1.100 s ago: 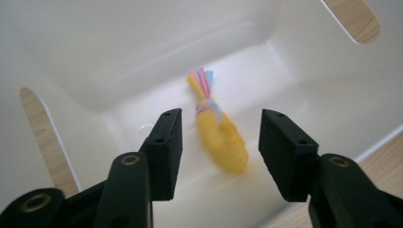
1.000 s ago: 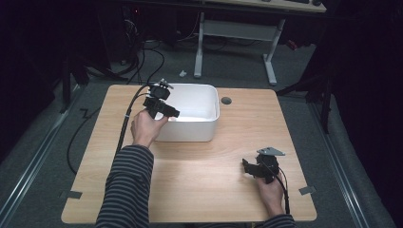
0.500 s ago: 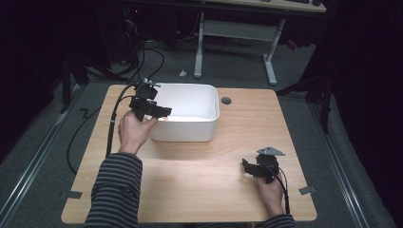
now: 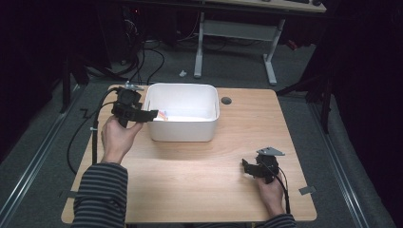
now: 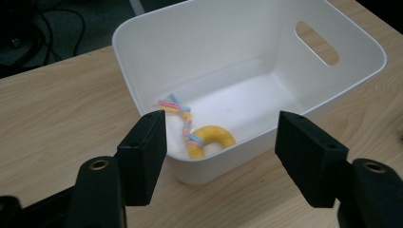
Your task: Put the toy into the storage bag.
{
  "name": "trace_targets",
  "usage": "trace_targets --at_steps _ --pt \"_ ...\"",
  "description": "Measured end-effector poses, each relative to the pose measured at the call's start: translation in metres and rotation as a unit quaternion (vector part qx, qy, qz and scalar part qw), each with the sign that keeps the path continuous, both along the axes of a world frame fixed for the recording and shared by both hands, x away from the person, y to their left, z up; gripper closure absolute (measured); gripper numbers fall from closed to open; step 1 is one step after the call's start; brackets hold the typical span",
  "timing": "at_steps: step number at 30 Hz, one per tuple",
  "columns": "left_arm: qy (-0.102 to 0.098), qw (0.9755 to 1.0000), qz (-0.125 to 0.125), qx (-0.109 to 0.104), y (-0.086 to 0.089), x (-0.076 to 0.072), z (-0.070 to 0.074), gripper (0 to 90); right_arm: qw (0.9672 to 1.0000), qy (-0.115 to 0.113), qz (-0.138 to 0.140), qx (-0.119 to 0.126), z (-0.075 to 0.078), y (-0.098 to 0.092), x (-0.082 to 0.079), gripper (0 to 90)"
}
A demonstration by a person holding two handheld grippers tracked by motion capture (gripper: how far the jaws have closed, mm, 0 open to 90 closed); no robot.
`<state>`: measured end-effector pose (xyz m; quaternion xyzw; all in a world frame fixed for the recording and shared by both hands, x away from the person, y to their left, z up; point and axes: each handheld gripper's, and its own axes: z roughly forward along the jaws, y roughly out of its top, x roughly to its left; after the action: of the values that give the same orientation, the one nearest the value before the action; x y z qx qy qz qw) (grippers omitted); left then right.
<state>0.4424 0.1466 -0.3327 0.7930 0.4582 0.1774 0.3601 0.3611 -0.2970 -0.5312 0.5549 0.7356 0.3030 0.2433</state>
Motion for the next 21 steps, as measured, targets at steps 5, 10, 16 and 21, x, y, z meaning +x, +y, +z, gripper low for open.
trace_targets --at_steps 5,10,16,21 --pt "-0.006 0.9998 0.014 -0.013 0.018 -0.008 -0.001 35.2 1.0000 0.001 -0.001 0.002 0.000 0.000 0.000 23.2" --pt "-0.008 0.9992 0.027 -0.027 0.030 -0.012 -0.007 34.7 1.0000 0.001 -0.001 0.001 0.000 0.001 -0.001 23.2" --pt "-0.006 0.9991 0.031 -0.028 0.040 -0.022 -0.016 34.2 1.0000 0.002 -0.001 0.002 0.000 0.001 -0.001 23.2" --pt "-0.010 0.9988 0.036 -0.031 0.049 -0.030 -0.023 33.8 1.0000 0.002 -0.001 0.001 0.000 0.001 -0.001 23.2"
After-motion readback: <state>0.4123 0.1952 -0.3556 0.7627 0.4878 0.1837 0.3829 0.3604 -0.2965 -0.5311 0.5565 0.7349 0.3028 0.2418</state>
